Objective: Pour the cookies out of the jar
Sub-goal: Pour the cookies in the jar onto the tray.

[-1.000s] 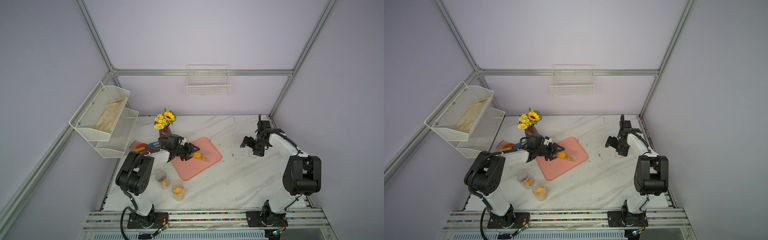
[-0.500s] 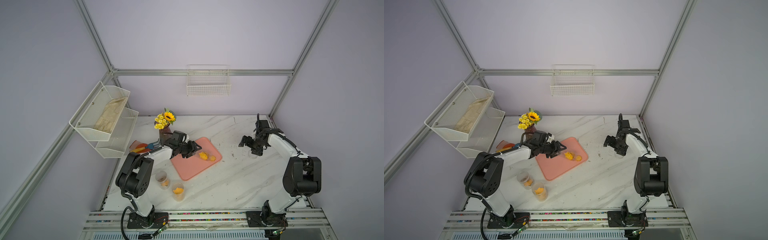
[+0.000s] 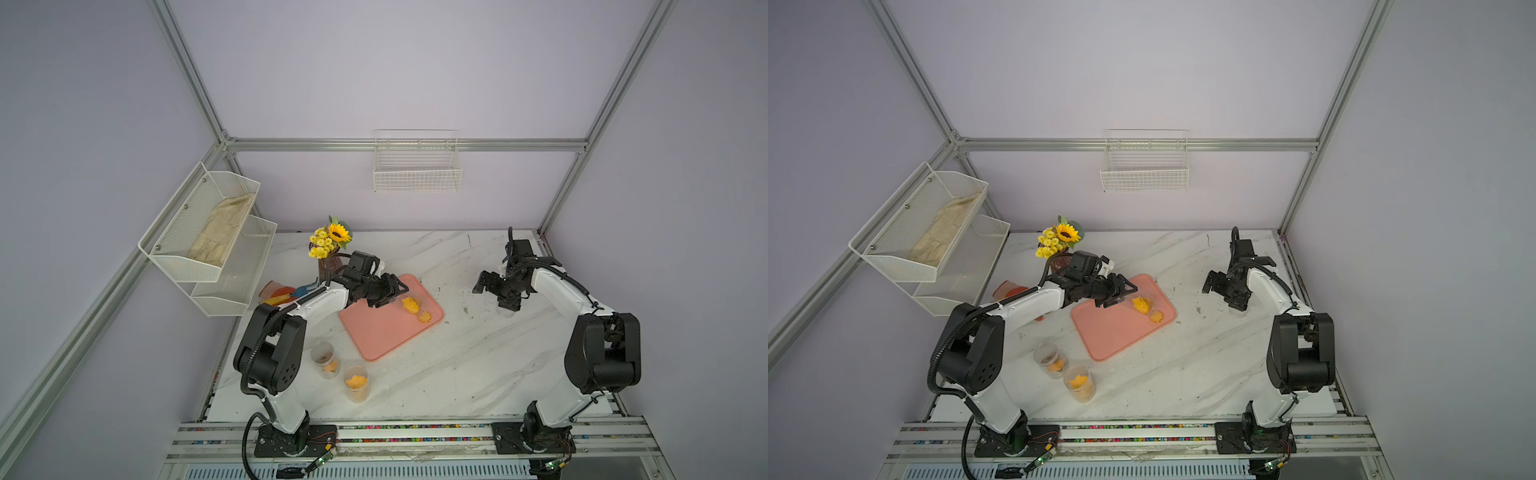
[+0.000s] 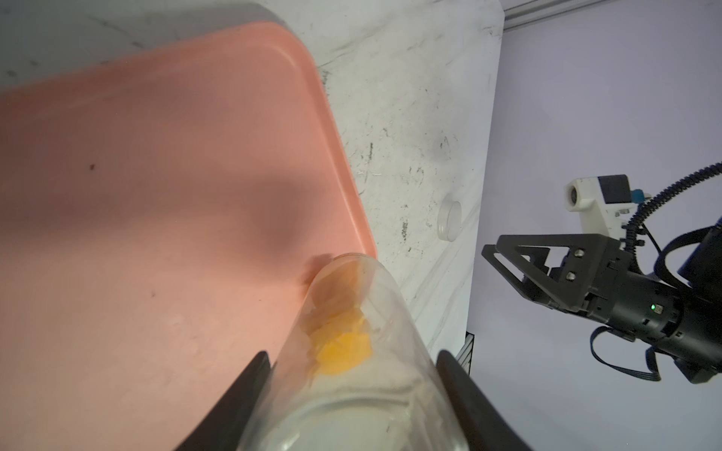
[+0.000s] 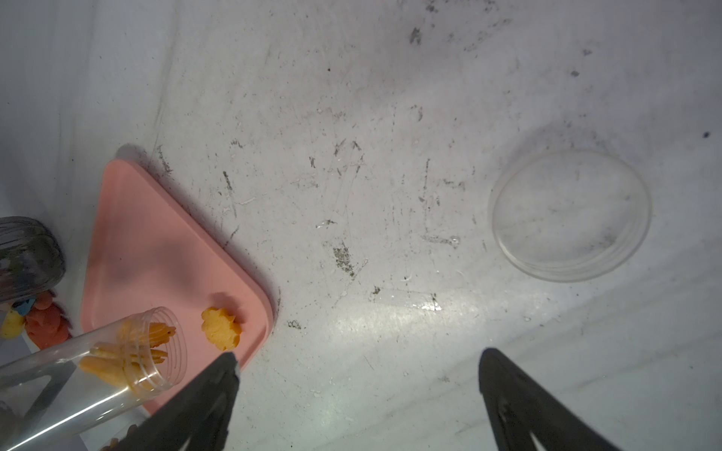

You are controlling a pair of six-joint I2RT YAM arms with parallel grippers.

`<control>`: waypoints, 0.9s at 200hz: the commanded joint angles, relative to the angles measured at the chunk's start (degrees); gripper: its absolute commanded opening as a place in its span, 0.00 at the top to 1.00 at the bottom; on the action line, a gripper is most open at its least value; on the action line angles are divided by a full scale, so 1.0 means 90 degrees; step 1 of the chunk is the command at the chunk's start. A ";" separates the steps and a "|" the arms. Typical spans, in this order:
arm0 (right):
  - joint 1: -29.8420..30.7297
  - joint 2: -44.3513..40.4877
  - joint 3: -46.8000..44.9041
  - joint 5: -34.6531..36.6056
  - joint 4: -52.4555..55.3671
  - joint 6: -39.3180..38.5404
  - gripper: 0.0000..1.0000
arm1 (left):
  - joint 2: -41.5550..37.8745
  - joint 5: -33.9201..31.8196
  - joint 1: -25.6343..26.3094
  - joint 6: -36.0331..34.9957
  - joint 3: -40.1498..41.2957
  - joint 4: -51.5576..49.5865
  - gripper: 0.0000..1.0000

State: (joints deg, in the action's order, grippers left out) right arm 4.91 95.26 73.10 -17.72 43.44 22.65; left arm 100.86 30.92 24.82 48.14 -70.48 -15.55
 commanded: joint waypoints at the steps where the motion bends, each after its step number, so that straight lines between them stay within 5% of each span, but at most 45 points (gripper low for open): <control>1: 0.0132 -0.0036 0.0128 0.0040 -0.0042 0.0139 0.03 | 0.0056 -0.0204 0.0133 -0.0593 -0.0788 -0.0549 0.43; 77: 0.0233 -0.0048 0.0158 0.0123 0.0018 0.0115 0.03 | 0.0343 -0.0370 0.0167 -0.0892 -0.0896 -0.0977 0.43; 161: 0.0278 0.0022 0.0113 0.0093 -0.0070 0.0144 0.03 | -0.0073 -0.1426 0.0472 -0.1752 -0.1199 -0.1336 0.42; 180: 0.0304 0.0031 0.0086 0.0084 -0.0087 0.0150 0.03 | 0.0082 -0.0574 0.0318 -0.1325 -0.1061 -0.0984 0.43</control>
State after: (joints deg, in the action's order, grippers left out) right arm 6.98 95.26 73.28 -17.41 43.03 23.38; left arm 103.70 21.23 28.18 35.94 -76.73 -28.18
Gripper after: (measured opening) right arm 0.975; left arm 0.597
